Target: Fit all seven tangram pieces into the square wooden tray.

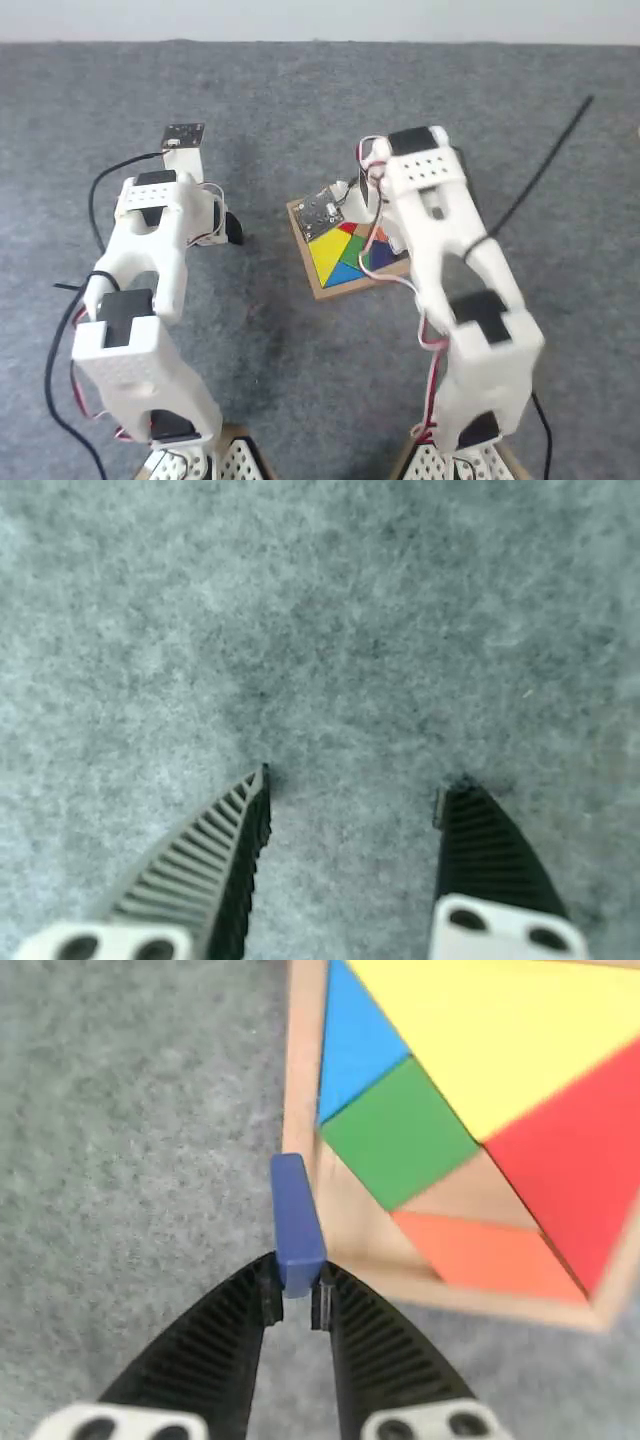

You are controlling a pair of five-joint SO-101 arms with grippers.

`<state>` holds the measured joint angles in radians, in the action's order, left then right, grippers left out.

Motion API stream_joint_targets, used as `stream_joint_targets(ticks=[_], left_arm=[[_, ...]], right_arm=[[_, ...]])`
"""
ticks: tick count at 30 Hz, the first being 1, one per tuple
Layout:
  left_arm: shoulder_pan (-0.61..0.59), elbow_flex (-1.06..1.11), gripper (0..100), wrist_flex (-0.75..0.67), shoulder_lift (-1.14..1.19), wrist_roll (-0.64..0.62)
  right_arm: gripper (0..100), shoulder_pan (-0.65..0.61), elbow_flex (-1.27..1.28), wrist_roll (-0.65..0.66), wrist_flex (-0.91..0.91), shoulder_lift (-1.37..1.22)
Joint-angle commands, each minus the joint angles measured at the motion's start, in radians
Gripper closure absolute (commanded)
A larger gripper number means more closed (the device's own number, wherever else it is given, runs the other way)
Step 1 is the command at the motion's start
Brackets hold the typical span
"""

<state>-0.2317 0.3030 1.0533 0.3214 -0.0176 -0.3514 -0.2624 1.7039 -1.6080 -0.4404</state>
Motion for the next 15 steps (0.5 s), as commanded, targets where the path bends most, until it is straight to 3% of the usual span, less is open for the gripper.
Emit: stream_joint_targets(ticks=[1,8,15], left_arm=[[-0.002,-0.007,74,0.005,-0.055,0.011],[0.0,-0.007,74,0.005,-0.055,0.011],[0.002,-0.005,74,0.006,-0.055,0.011]], right_arm=[[99.1,0.01,-0.175,0.035,-0.048,-0.119],[98.7,0.019,-0.41,-0.002,-0.128,-0.269],[88.2,0.027,-0.509,-0.015,-0.171,-0.28]])
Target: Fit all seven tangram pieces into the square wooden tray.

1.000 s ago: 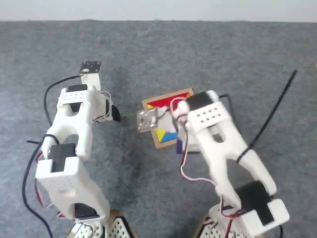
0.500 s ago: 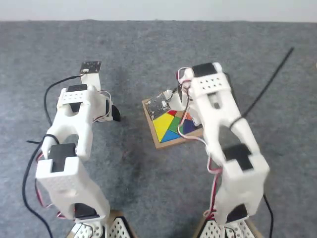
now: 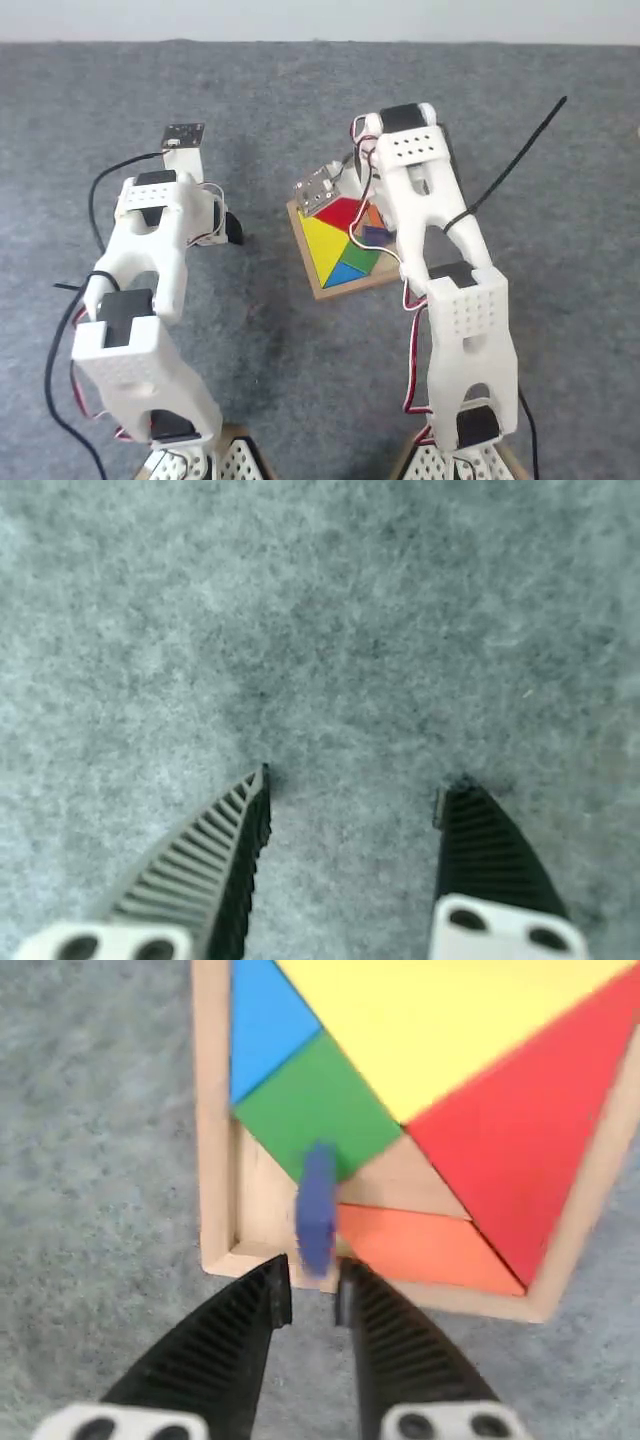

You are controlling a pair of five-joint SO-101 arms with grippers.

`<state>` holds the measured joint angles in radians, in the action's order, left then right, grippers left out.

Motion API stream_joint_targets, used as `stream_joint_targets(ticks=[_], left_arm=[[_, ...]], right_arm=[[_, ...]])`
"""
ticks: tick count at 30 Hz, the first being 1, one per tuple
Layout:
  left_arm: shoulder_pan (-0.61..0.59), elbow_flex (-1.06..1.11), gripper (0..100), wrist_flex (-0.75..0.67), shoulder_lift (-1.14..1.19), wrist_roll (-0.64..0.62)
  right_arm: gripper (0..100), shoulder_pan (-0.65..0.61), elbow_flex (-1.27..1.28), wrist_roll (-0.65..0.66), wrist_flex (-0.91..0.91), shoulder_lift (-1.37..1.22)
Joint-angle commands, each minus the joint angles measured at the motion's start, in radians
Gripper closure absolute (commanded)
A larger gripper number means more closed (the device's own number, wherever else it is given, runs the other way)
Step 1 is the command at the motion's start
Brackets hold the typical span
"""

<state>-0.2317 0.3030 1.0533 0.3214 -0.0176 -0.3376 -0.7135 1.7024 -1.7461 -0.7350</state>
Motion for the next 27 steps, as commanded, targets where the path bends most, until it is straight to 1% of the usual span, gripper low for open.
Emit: stream_joint_targets(ticks=[1,4,6,11,14,17,19,20,23,26,27], left_arm=[[0.002,-0.005,74,0.006,-0.055,0.011],[0.002,-0.005,74,0.006,-0.055,0.011],[0.002,-0.005,74,0.006,-0.055,0.011],[0.003,-0.005,74,0.006,-0.055,0.011],[0.003,-0.005,74,0.006,-0.055,0.011],[0.002,-0.005,74,0.008,-0.055,0.011],[0.002,-0.005,74,0.009,-0.055,0.011],[0.002,-0.005,74,0.009,-0.055,0.011],[0.003,-0.007,74,0.011,-0.055,0.011],[0.005,-0.007,74,0.011,-0.055,0.011],[0.005,-0.007,74,0.011,-0.055,0.011]], right_arm=[[88.4,0.01,-0.057,-0.014,-0.033,0.013],[88.6,0.002,-0.055,-0.015,-0.028,0.013],[88.4,-0.008,-0.061,-0.052,-0.018,0.022],[88.3,-0.044,-0.135,-0.324,0.096,0.013],[88.5,-0.067,-0.137,-0.411,0.128,0.013],[88.6,-0.068,-0.15,-0.44,0.085,0.027],[88.6,-0.053,-0.209,-0.488,-0.015,0.047],[88.6,-0.044,-0.227,-0.531,-0.058,0.062],[88.7,0.018,-0.192,-0.738,-0.05,0.113],[88.7,0.041,-0.13,-0.861,-0.05,0.143],[88.7,0.042,-0.112,-0.921,-0.05,0.153]])
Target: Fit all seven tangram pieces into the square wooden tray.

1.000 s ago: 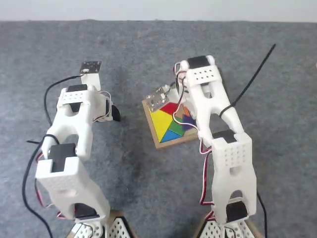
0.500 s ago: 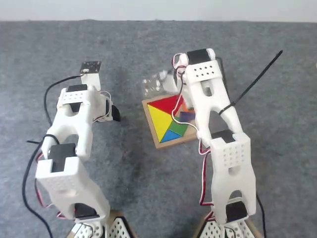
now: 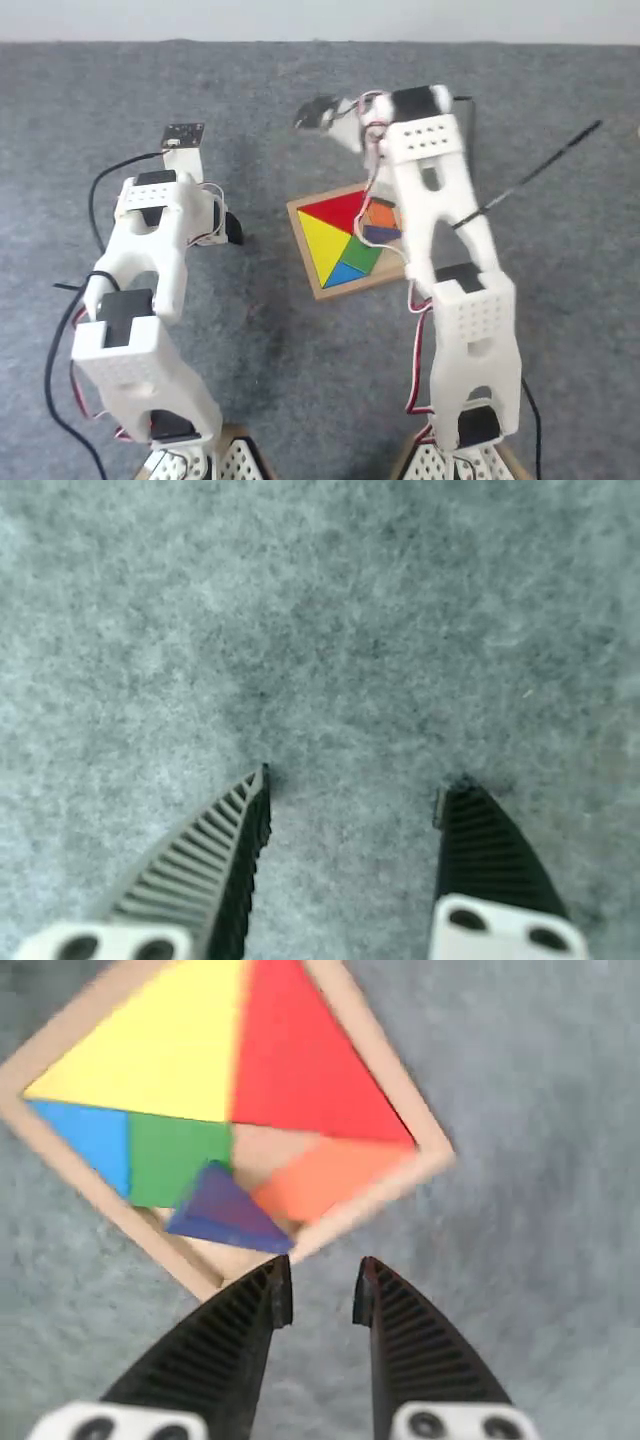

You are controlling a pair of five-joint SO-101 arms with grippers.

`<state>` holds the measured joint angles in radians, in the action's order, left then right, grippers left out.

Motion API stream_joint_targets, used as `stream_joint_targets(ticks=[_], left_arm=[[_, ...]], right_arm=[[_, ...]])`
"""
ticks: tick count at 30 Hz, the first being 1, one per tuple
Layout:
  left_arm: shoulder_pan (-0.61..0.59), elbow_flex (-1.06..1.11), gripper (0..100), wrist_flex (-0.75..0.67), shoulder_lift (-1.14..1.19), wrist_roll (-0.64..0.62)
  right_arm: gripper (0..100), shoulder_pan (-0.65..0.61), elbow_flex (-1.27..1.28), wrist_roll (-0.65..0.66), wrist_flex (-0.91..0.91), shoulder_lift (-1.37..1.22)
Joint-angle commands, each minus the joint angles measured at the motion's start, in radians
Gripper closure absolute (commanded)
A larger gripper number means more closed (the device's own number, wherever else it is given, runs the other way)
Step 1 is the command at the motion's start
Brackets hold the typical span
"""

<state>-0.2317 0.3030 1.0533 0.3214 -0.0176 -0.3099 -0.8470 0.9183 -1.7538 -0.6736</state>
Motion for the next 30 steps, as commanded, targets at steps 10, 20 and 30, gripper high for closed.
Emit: stream_joint_targets(ticks=[10,20,30], left_arm=[[0.005,-0.007,74,0.011,-0.057,0.011],[0.005,-0.007,74,0.011,-0.057,0.011],[0.005,-0.007,74,0.011,-0.055,0.011]], right_arm=[[88.7,-0.107,0.293,-0.239,-0.027,0.14],[88.7,-0.108,0.293,-0.238,0.165,0.09],[88.7,-0.12,0.259,-0.333,0.211,0.116]])
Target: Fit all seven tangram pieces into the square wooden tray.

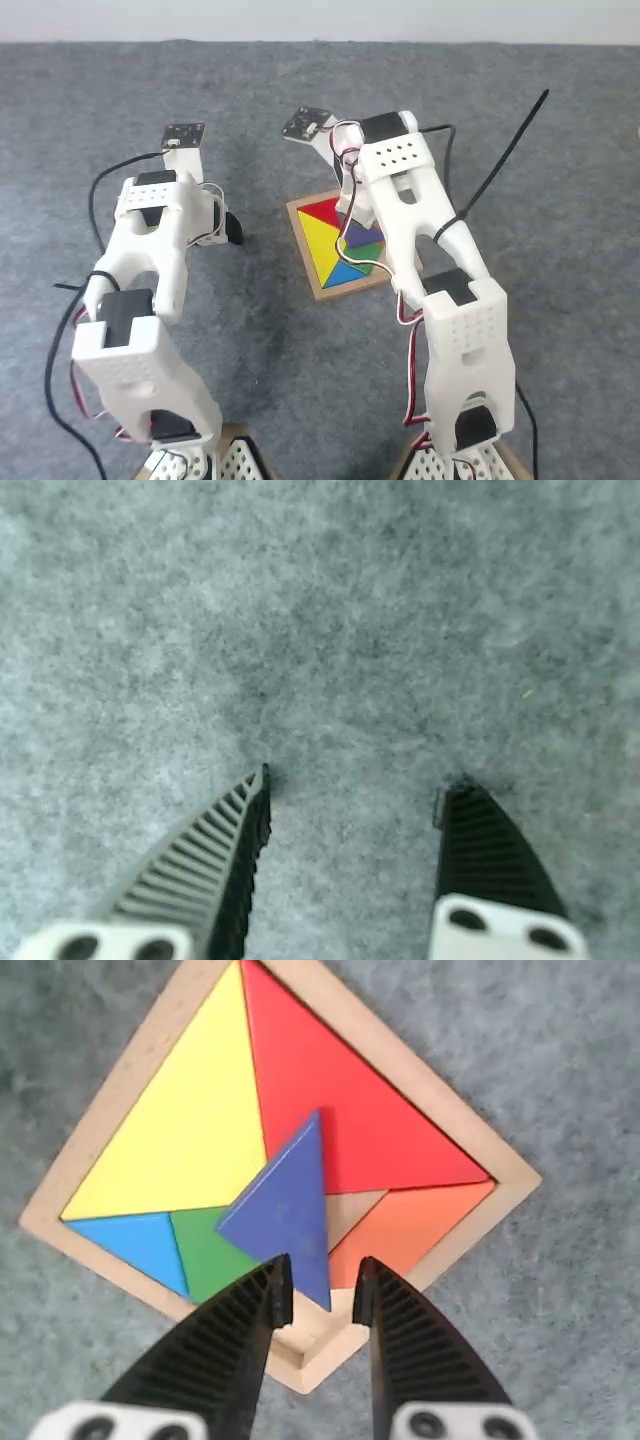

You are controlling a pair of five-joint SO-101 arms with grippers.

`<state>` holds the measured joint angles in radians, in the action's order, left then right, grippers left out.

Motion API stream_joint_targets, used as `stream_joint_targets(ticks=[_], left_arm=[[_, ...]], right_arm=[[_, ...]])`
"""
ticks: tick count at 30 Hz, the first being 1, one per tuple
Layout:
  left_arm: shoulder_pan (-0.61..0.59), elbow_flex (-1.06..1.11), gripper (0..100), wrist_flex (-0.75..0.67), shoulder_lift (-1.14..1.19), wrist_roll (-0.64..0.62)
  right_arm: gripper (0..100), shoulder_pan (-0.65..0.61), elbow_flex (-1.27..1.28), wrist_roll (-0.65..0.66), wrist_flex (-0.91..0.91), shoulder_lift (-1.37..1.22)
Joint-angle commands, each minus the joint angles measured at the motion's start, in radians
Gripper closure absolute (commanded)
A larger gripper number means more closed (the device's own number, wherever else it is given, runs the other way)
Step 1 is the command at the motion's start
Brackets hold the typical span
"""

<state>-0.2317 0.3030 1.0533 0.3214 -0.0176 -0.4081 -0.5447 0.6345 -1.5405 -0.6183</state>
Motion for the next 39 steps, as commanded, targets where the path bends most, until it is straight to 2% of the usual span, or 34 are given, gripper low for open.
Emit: stream_joint_targets(ticks=[1,7,11,17,20,23,29,34,39], left_arm=[[0.005,-0.007,74,0.011,-0.055,0.011],[0.003,-0.007,74,0.011,-0.055,0.012],[0.002,-0.007,74,0.011,-0.055,0.012],[0.002,-0.007,74,0.011,-0.055,0.012],[0.002,-0.007,74,0.011,-0.055,0.012],[0.002,-0.007,74,0.011,-0.055,0.012],[0.003,-0.007,74,0.011,-0.055,0.012],[0.003,-0.008,74,0.011,-0.055,0.012],[0.003,-0.008,74,0.011,-0.055,0.012]], right_arm=[[88.7,-0.038,-0.043,-0.066,-0.008,0.068],[88.7,-0.137,-0.018,-0.094,0.042,0.013],[88.7,-0.14,-0.02,-0.149,0.134,-0.019],[88.7,-0.084,-0.02,-0.298,0.254,-0.094],[88.7,-0.05,-0.02,-0.436,0.278,-0.091],[88.7,-0.038,-0.02,-0.502,0.282,-0.079],[88.7,-0.047,-0.02,-0.505,0.265,-0.074],[88.7,-0.094,-0.02,-0.497,0.166,-0.079],[88.7,-0.166,-0.02,-0.377,0.036,-0.081]])
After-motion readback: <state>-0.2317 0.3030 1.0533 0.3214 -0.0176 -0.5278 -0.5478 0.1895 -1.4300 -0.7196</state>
